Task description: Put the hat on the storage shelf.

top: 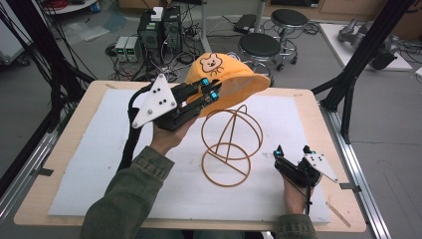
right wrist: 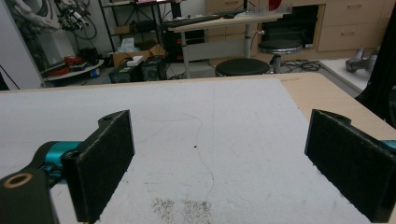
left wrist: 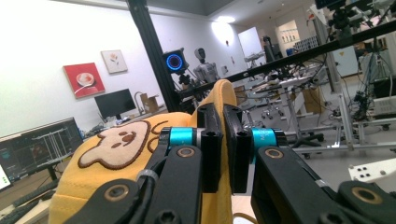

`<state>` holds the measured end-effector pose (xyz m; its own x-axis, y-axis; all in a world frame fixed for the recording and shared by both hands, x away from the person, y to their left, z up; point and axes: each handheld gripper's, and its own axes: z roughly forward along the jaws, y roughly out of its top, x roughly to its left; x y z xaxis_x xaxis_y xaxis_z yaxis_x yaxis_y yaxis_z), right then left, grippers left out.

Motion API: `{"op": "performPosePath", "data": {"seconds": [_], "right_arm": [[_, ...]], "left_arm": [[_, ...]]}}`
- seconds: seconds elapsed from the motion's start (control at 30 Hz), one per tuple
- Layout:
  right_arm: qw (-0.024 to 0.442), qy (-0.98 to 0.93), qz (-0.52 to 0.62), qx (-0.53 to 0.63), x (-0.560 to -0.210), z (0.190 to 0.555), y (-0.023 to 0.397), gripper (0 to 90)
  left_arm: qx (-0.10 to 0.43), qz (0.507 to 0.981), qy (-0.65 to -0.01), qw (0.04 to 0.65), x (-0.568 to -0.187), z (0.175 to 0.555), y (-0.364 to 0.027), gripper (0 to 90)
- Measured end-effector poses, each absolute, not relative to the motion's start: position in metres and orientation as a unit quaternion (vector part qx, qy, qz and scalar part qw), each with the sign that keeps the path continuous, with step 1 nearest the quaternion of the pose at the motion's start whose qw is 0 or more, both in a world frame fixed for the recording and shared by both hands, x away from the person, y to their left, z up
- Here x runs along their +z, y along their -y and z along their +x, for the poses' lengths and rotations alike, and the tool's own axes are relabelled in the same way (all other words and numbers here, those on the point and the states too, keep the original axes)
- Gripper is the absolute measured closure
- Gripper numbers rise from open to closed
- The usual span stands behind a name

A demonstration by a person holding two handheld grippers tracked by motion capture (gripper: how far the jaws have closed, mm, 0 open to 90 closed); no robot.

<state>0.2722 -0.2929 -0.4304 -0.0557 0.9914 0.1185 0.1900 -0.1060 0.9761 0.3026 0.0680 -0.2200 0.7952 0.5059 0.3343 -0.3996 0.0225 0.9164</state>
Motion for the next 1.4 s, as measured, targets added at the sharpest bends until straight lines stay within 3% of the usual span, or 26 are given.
{"op": "performPosePath", "data": {"seconds": [0.5,1.4], "right_arm": [[0.408,-0.529,0.554,0.496,-0.430,0.271,0.294,7.1],[0.431,-0.525,0.543,0.493,-0.428,0.268,0.291,7.2]], "left_arm": [[0.309,0.651,0.006,0.694,-0.240,0.282,-0.043,86.4],[0.278,0.688,0.033,0.670,-0.279,0.264,-0.026,86.3]]}}
